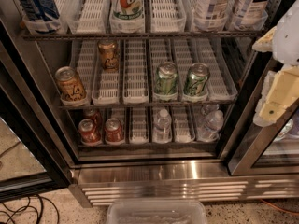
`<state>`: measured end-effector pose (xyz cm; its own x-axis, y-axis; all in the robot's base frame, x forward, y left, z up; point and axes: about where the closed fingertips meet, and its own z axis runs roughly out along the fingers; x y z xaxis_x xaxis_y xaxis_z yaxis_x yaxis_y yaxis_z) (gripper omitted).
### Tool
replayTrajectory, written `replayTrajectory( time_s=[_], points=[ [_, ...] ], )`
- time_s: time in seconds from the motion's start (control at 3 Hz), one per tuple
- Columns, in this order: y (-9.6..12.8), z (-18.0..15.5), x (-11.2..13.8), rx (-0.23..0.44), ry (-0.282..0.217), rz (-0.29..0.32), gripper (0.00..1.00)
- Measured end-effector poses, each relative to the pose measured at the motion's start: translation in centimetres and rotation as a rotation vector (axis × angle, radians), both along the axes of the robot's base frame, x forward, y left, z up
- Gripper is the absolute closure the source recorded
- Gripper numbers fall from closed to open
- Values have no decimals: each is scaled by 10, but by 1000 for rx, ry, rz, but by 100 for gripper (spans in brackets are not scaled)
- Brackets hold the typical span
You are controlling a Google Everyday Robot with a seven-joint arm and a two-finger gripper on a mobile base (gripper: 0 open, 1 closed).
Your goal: Pick blue plastic bottle from top shelf of fridge
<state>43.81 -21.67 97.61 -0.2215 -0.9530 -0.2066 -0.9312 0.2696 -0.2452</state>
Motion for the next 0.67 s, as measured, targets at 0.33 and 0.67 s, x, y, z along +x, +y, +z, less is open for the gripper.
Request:
replayTrajectory(
  time_s=[0.33,0.67],
  points=[
    [0,0,0,0,0,0,0],
    [6,-7,2,57,-38,-30,0]
  ],
)
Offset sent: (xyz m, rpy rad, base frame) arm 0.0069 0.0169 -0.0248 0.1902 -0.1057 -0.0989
